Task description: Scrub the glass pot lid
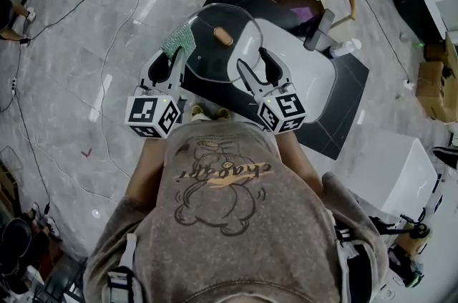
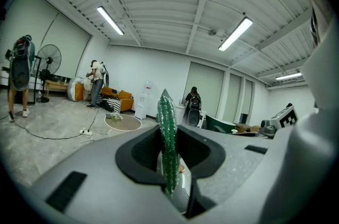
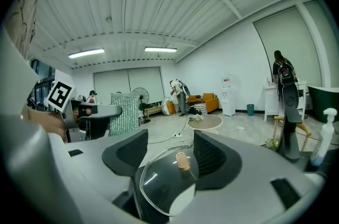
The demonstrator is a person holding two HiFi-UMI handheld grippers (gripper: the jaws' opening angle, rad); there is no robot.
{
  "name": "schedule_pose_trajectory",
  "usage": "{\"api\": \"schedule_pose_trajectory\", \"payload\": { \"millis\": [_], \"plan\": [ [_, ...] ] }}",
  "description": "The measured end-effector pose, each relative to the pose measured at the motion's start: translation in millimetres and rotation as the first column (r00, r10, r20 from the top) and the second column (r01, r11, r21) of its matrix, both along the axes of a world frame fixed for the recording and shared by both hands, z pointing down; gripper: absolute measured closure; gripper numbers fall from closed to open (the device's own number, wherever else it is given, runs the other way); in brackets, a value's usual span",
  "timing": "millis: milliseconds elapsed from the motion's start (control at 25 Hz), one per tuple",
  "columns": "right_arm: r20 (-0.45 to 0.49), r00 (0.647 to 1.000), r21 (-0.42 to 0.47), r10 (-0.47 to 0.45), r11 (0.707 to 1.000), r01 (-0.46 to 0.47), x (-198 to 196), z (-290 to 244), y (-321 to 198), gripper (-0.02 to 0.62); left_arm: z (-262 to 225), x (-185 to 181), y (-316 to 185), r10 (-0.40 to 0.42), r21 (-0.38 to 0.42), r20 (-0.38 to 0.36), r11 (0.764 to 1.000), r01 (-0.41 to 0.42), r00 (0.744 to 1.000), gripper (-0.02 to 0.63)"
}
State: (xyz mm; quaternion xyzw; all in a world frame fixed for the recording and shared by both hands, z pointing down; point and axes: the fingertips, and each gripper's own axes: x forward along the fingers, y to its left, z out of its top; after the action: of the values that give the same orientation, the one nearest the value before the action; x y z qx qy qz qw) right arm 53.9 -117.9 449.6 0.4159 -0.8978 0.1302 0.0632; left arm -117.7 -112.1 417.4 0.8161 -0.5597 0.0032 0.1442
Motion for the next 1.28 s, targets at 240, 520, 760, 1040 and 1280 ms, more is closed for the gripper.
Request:
{"api": "schedule_pose_trajectory", "payload": {
  "millis": [240, 520, 760, 1040, 1280],
  "plan": [
    [-0.003, 0.999, -0.006, -0.043, 0.999, 0.043, -18.9, 5.8, -18.8, 0.327, 2.7, -2.1, -8.8, 0.009, -0.004, -0.003, 1.000, -0.009, 1.000, 0.522],
    [-0.112, 0.986, -0.051, -0.126, 0.991, 0.121, -48.4, 48.6, -49.3, 0.328, 6.1, -6.3, -16.1, 0.005, -0.008, -0.002, 1.000, -0.005, 1.000, 0.522],
    [-0.200, 0.964, -0.165, -0.173, 0.976, 0.141, -60.6, 104.4, -76.9, 0.328, 11.9, -10.1, -22.5, -0.004, -0.018, 0.003, 1.000, 0.004, 1.000, 0.522],
    [-0.274, 0.939, -0.241, -0.210, 0.960, 0.144, -70.7, 153.4, -94.5, 0.328, 23.0, -13.3, -25.5, -0.014, -0.048, 0.008, 0.999, 0.014, 1.000, 0.522],
    [-0.311, 0.920, -0.296, -0.239, 0.944, 0.146, -78.2, 176.8, -99.7, 0.338, 25.9, -15.5, -25.8, -0.025, -0.061, 0.010, 0.998, 0.025, 1.000, 0.522]
  ]
}}
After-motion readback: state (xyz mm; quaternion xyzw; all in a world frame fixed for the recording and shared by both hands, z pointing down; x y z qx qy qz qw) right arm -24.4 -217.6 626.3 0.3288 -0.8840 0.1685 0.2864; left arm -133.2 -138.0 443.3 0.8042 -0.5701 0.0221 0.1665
